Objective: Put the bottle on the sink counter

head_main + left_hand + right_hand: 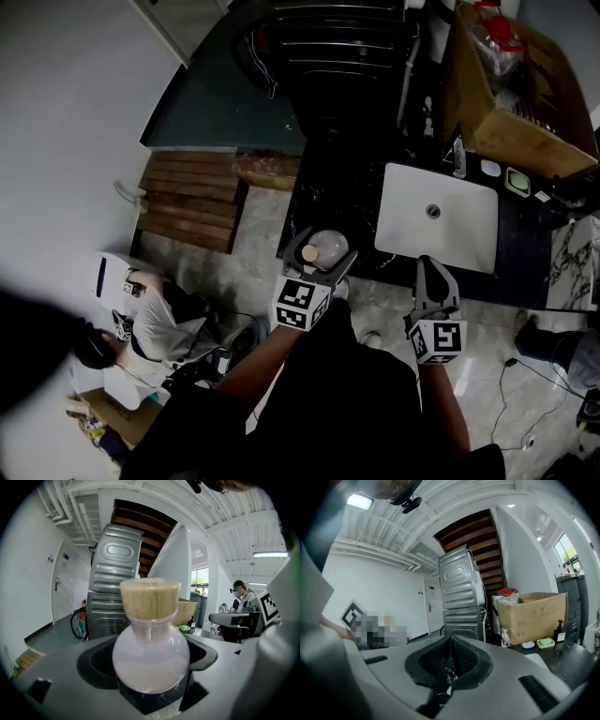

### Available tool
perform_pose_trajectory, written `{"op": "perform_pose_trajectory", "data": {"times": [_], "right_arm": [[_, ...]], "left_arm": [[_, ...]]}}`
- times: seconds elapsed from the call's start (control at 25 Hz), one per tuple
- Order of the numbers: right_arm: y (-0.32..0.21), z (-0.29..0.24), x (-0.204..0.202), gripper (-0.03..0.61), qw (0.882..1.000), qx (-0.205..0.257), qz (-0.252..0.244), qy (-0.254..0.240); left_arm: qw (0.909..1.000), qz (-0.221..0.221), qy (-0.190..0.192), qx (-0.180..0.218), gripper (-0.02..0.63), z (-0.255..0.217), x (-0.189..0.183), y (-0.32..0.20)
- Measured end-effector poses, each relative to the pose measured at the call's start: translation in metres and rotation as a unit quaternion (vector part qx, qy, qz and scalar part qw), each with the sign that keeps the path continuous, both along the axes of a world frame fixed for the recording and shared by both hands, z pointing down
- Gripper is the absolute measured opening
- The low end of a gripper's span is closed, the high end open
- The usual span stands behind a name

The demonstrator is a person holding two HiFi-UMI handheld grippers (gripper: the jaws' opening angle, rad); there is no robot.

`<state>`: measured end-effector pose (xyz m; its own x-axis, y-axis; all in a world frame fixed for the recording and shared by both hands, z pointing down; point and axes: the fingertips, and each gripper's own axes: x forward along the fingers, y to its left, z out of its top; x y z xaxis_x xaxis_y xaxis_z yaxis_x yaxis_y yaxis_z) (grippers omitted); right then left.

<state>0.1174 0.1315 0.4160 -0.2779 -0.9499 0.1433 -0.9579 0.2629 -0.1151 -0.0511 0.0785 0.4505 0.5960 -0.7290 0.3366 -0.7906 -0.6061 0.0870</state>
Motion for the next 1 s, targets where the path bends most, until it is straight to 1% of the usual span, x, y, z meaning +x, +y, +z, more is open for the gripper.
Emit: {"op": "perform_pose_trajectory", "data": {"times": [0.44, 0.64, 0.76, 0.92, 1.0], "right_arm": [[-0.08, 0.002, -0.013, 0.038, 0.999, -0.018, 0.03, 0.007], [-0.103, 0.011, -0.022, 0.038, 0.998, -0.031, 0.045, 0.01], [-0.116, 0.013, -0.028, 0.038, 0.998, -0.03, 0.054, 0.008], [-0.125, 0.02, -0.034, 0.038, 0.998, -0.038, 0.054, 0.023], [-0.13, 0.018, -0.038, 0.038, 0.998, -0.035, 0.055, 0.025]], "left_arm": [[0.9995, 0.028, 0.002, -0.016, 0.405, 0.012, -0.006, -0.08], [0.9988, 0.044, 0.007, -0.018, 0.405, 0.017, -0.013, -0.11], [0.9984, 0.053, 0.007, -0.021, 0.405, 0.022, -0.017, -0.124], [0.9977, 0.059, 0.012, -0.031, 0.405, 0.025, -0.02, -0.135], [0.9977, 0.06, 0.014, -0.029, 0.405, 0.024, -0.023, -0.142]]}}
